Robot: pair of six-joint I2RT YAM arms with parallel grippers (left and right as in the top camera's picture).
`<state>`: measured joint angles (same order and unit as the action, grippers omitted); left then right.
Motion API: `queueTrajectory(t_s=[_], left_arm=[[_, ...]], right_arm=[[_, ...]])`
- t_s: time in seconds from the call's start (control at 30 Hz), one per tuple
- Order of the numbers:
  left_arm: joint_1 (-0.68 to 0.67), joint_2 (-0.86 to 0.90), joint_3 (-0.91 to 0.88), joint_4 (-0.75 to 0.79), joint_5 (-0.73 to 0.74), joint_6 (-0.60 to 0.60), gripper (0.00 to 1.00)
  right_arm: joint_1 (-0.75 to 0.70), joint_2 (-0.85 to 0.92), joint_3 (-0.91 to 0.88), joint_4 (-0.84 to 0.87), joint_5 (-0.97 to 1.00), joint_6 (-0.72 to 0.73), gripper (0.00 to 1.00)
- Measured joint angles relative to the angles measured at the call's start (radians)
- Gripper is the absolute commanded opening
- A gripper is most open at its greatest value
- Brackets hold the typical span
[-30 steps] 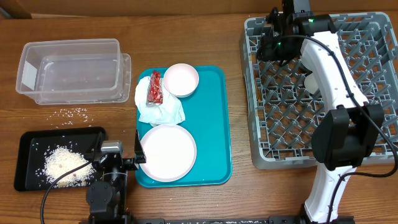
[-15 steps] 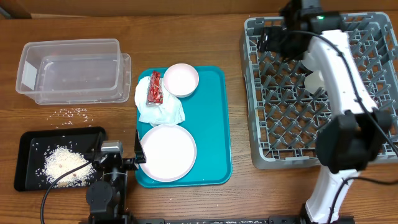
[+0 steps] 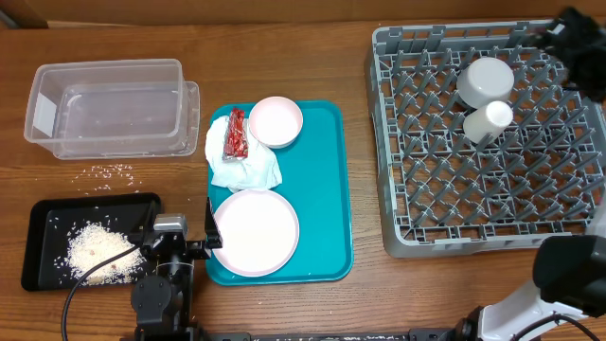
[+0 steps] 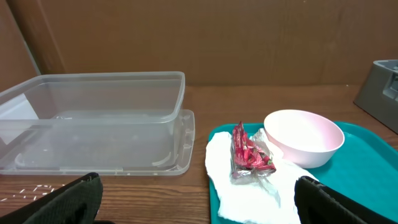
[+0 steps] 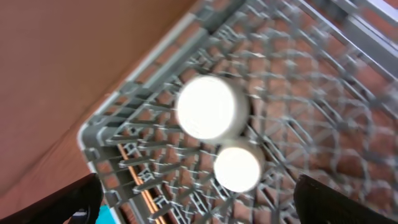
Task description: Sort waste into correct bins and load items into the dishwasher
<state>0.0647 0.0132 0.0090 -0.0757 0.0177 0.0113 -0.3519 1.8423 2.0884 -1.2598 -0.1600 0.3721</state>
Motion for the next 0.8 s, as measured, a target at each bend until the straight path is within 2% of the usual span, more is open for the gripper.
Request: queueTrajectory(t_s=[0.8], left_arm=[[0.0, 0.0, 0.0, 0.0, 0.0, 0.0, 1.0]], right_arm=[[-0.013, 0.001, 0.0, -0.045, -0.024, 0.042, 1.0]])
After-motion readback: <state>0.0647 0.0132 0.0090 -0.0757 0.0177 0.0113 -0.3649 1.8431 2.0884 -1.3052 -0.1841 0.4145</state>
